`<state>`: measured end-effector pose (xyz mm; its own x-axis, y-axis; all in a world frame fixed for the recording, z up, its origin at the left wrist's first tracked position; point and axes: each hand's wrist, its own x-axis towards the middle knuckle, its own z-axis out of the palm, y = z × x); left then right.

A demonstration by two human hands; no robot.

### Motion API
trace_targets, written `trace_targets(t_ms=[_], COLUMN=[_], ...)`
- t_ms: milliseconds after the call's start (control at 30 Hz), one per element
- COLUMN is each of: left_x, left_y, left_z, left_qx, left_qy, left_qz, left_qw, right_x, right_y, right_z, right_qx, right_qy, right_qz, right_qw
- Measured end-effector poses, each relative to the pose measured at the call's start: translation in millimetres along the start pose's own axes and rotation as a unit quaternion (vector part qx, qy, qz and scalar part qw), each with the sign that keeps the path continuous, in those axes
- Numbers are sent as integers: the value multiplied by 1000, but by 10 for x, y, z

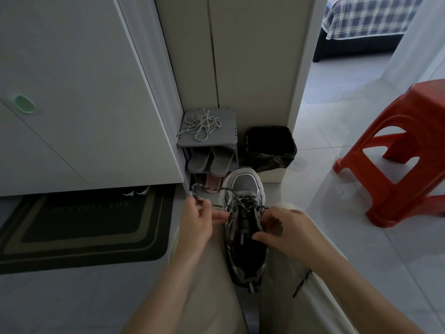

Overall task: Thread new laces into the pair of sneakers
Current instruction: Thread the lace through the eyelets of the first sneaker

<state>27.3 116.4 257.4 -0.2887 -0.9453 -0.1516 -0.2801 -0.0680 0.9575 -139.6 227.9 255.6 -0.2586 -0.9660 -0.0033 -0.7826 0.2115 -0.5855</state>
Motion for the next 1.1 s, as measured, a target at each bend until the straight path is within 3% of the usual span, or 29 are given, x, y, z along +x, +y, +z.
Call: trace_targets(t_ms=[133,300,533,633,767,867,933,1100], left_x=[70,121,90,-8,-81,-71,-66,-134], left_y=[61,-13,-92,-18,56,40,14,-91], left_z=[-112,-338,-505,-270,47,112,90,0], left_qx=[57,178,206,219,252,304,337,293], left_qy=[-45,-38,59,10,-98,-83,-43,-43], left_qz=[-30,-10,14,120,219,253,261,179], left_qw=[997,983,977,968,937,915,903,938], right_x=[4,13,41,108,112,94,115,200], right_y=[16,94,128,149,83,79,100,23], right_z=[8,40,51,81,75,67,59,110], right_qx=[8,9,39,-2,47,83,96,139], right_qy=[5,20,171,130,87,87,91,102], right_qz=[-5,-10,27,26,24,42,73,123], right_qw=[1000,1000,984,991,995,992,988,977])
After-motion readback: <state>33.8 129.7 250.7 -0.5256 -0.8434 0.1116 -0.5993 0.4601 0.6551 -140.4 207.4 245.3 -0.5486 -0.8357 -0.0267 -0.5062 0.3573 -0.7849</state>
